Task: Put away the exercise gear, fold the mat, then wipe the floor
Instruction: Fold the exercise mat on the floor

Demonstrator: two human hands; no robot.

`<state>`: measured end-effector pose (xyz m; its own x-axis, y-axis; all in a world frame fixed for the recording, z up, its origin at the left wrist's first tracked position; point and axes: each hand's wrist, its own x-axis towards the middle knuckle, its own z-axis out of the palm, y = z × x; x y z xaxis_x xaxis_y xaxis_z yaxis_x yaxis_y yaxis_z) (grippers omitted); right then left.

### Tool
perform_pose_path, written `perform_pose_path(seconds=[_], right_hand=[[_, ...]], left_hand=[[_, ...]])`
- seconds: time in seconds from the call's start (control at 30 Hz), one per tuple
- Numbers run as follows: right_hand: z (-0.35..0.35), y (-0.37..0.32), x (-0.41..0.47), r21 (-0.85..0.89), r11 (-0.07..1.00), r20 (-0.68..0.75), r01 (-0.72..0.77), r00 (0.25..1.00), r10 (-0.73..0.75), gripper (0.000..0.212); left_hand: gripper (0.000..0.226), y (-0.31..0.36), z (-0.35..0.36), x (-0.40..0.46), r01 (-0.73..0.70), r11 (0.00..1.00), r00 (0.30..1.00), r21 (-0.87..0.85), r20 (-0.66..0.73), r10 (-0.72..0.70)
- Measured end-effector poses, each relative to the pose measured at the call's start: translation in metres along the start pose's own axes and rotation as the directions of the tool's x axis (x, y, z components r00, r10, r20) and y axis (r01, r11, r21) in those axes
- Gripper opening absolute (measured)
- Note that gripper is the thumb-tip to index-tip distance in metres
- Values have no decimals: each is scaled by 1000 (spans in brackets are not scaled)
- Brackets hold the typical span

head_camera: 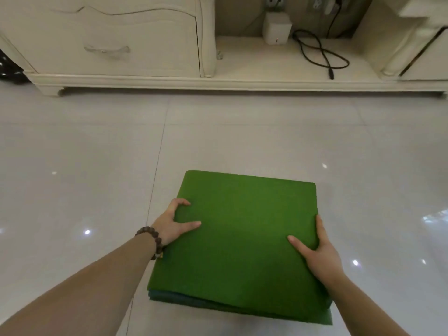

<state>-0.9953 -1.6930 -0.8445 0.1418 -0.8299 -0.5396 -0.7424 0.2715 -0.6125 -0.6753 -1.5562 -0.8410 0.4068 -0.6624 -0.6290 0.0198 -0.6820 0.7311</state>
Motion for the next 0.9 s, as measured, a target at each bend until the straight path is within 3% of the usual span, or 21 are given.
perform_pose_path(seconds=[0.2,0.5,0.9], right_hand=[[-71,-54,-108,-20,999,-25,-30,999,30,93],[-242,-170,-263,-6,1000,-53,-22,998,21,90],[-450,-263,-442,74,996,-188,49,982,-34,89]], left_hand=[[58,60,-21,-119,-78,992,993,103,-76,86],[61,222,-47,-304,-147,975,979,166,-115,167],[61,428,-42,-502,-322,931,940,173,-61,336]])
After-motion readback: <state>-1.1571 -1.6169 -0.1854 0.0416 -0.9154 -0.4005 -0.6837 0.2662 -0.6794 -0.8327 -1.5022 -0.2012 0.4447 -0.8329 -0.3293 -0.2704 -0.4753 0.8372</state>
